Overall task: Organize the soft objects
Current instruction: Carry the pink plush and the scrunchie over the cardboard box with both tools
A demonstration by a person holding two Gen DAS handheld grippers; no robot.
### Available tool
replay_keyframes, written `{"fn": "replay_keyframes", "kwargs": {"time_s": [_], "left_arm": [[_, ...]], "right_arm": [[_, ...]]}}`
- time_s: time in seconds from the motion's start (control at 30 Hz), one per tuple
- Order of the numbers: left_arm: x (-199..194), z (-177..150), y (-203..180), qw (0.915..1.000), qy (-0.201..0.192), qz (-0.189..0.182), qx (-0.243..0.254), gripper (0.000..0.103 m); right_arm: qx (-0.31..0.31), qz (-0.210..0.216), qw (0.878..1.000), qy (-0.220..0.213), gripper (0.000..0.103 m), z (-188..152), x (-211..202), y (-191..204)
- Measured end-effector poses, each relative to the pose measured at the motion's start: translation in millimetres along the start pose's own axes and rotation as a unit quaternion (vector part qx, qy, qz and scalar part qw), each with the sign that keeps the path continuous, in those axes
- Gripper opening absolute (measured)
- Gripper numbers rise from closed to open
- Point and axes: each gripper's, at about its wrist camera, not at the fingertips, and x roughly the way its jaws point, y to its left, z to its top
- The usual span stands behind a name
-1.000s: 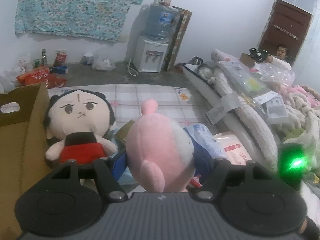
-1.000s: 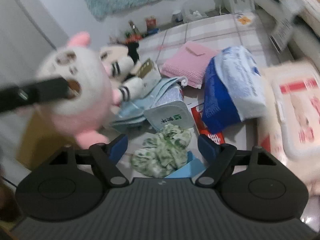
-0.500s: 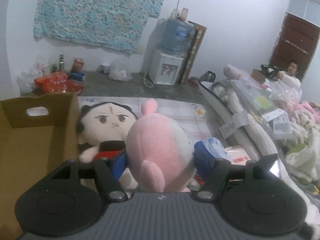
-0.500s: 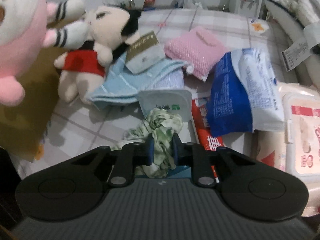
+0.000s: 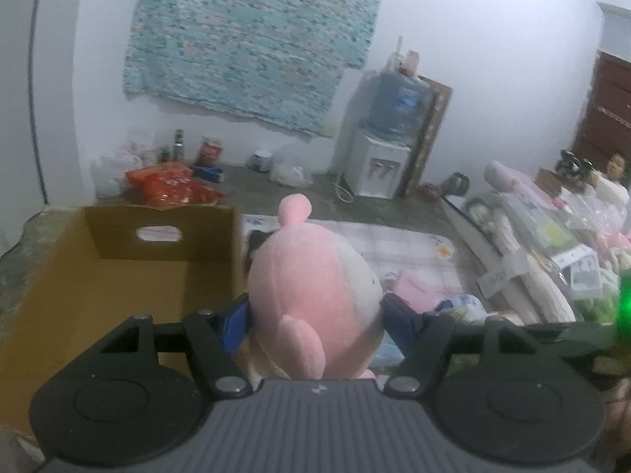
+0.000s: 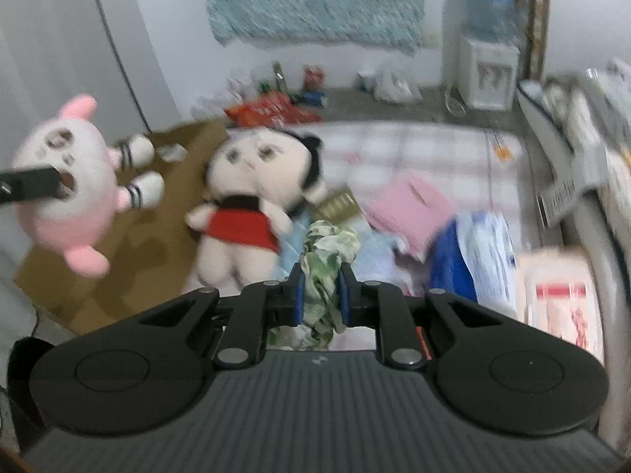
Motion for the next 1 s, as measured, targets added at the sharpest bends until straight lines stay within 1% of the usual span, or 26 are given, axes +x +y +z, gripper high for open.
{"fn": "replay_keyframes", "kwargs": {"time_s": [0.1, 0.27, 0.4, 0.53, 0.63, 0.73, 0.87, 1.0], "left_arm": [[-10.8, 1.2, 16.3, 0.9998, -0.009, 0.016, -0.01, 0.072], [-23.7, 5.9, 44.0, 0.9985, -0.02, 0.044, -0.027, 0.072], [-30.5, 15.3, 70.3, 0.9967, -0.028, 0.066, -0.037, 0.072], [-25.4, 32.2, 106.1, 0.9947, -0.024, 0.086, -0.051, 0.072], [-3.1, 47.0, 136.1, 0.9937, -0.002, 0.093, -0.063, 0.072], [27.5, 58.4, 165.0, 0.9921, 0.027, 0.099, -0.072, 0.072], [75.5, 71.2, 184.7, 0.9874, 0.064, 0.129, -0.065, 0.072], [118.5, 78.8, 198.8, 0.9822, 0.1, 0.15, -0.053, 0.072]], "right_arm": [[-0.016, 0.011, 1.0, -0.021, 0.015, 14.3, -15.0, 19.7], [-0.041, 0.042, 0.997, -0.042, 0.015, 38.6, -28.2, 56.3], [-0.057, 0.078, 0.994, -0.049, 0.015, 63.4, -28.0, 90.5], [-0.074, 0.117, 0.989, -0.054, 0.015, 100.5, -20.7, 133.7], [-0.081, 0.149, 0.984, -0.045, 0.015, 132.0, -2.2, 168.6], [-0.085, 0.17, 0.982, -0.018, 0.015, 163.1, 32.9, 204.1], [-0.098, 0.162, 0.981, 0.032, 0.015, 189.1, 96.7, 240.9], [-0.116, 0.141, 0.98, 0.079, 0.015, 201.6, 160.1, 272.1]]}}
